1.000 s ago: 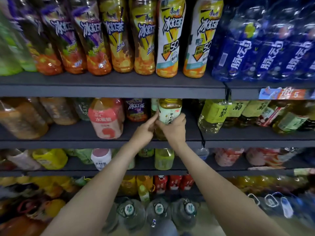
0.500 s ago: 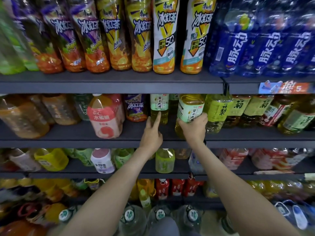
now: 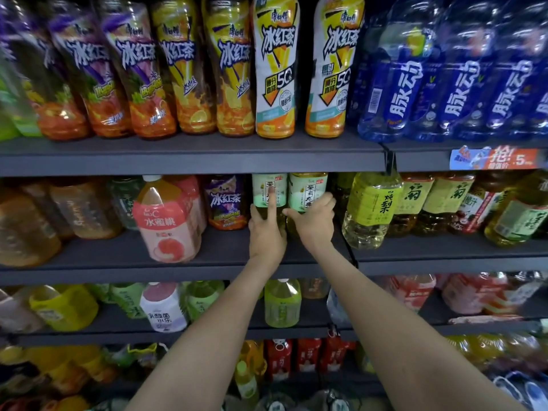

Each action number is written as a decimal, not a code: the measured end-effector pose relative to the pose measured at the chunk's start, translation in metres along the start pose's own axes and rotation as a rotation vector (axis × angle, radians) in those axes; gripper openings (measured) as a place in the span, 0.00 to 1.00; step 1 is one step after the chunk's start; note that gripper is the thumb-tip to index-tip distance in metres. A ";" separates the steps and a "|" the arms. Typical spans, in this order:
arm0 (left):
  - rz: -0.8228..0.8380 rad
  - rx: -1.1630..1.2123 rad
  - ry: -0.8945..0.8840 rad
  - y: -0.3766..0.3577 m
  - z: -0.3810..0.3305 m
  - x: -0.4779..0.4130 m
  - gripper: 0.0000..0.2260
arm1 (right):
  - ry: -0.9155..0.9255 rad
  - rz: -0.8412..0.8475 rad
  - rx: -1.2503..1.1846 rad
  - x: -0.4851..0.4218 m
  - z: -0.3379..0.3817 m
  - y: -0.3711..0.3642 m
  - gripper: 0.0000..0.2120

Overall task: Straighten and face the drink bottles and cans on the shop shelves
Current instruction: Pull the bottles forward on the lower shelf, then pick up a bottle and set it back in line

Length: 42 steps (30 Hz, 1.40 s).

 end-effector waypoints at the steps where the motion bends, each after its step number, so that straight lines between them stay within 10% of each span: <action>1: -0.003 -0.008 -0.007 -0.001 0.001 0.000 0.38 | 0.008 0.004 0.007 -0.002 0.000 -0.003 0.44; 22: 0.600 -0.104 -0.122 -0.022 -0.100 0.060 0.33 | -0.249 0.238 -0.092 0.064 -0.061 0.129 0.16; 42: 0.568 -0.162 0.112 -0.135 -0.228 0.099 0.27 | -0.397 0.066 -0.132 -0.014 -0.216 0.279 0.22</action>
Point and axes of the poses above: each hand's wrist, its own x-axis away from the middle knuckle, its own y-axis out of the back of the hand, z = x × y, the point moved 2 cm from there along -x, towards the middle knuckle, and after that the axes turned 5 degrees about y, right-handed, at the moved point
